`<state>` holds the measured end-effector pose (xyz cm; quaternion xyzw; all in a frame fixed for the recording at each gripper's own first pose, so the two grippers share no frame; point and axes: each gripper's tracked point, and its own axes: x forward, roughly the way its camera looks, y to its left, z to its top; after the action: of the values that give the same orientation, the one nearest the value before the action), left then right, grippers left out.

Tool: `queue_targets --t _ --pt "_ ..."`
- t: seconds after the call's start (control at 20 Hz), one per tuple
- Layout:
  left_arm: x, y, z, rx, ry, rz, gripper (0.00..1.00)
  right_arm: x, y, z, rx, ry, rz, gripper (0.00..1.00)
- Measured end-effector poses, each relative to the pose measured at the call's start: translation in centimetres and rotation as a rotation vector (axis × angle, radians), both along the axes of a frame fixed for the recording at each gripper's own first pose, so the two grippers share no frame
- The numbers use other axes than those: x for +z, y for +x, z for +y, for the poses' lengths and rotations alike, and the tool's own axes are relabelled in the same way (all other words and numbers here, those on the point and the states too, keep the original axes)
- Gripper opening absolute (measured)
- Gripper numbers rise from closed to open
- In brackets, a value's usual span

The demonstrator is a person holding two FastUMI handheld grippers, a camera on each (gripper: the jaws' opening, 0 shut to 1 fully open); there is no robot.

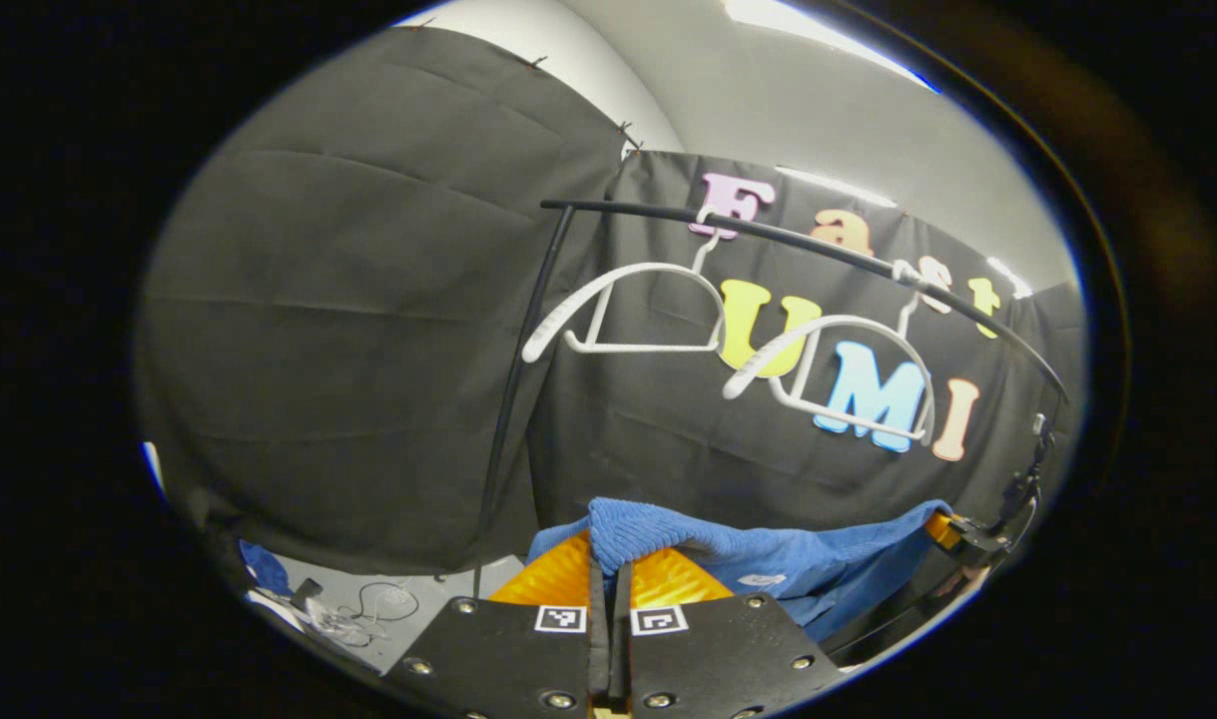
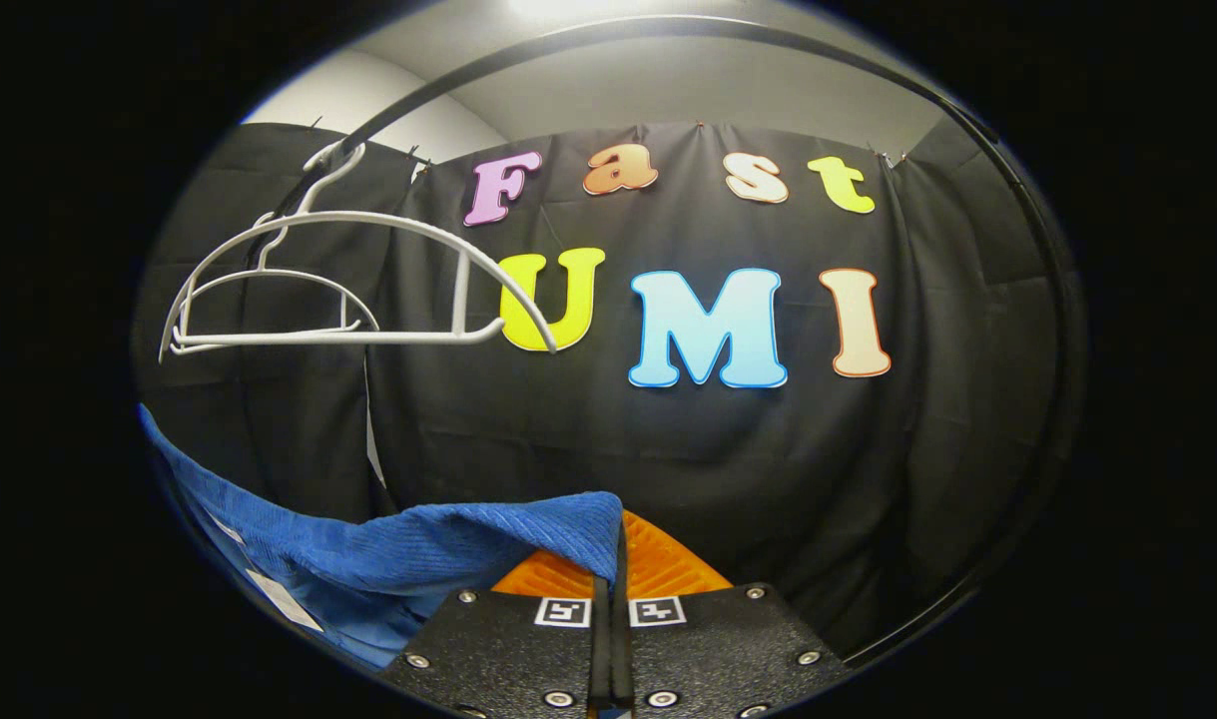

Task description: Grasp the clothes on the hanger with both hands and then place them into the laundry hamper below.

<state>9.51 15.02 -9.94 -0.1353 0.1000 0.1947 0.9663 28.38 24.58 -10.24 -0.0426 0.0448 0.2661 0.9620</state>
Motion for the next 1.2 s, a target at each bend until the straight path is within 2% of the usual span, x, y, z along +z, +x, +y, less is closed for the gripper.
queue_targets --t 0.35,0.6,0.85,1.0,1.2 --pt "1.7 -4.5 0.3 -0.164 -0.005 -0.008 0.01 3.4 -8.5 -0.9 -0.045 -0.022 -0.042 0.00" --pt "1.0 -3.2 -1.1 -0.292 0.012 0.016 0.01 4.7 -13.6 -0.1 -0.063 -0.012 -0.047 0.00" --pt "-0.3 -3.8 -4.2 -0.448 0.011 0.055 0.01 3.1 -20.0 -0.5 -0.099 -0.041 0.000 0.00" --pt "-1.8 -4.4 -6.4 -0.529 -0.002 0.098 0.00 0.9 -22.7 -0.8 -0.137 -0.060 0.066 0.00" --pt "-2.6 -3.3 -9.7 -0.604 -0.020 0.119 0.01 -0.1 -24.4 0.2 -0.128 -0.046 0.122 0.00"
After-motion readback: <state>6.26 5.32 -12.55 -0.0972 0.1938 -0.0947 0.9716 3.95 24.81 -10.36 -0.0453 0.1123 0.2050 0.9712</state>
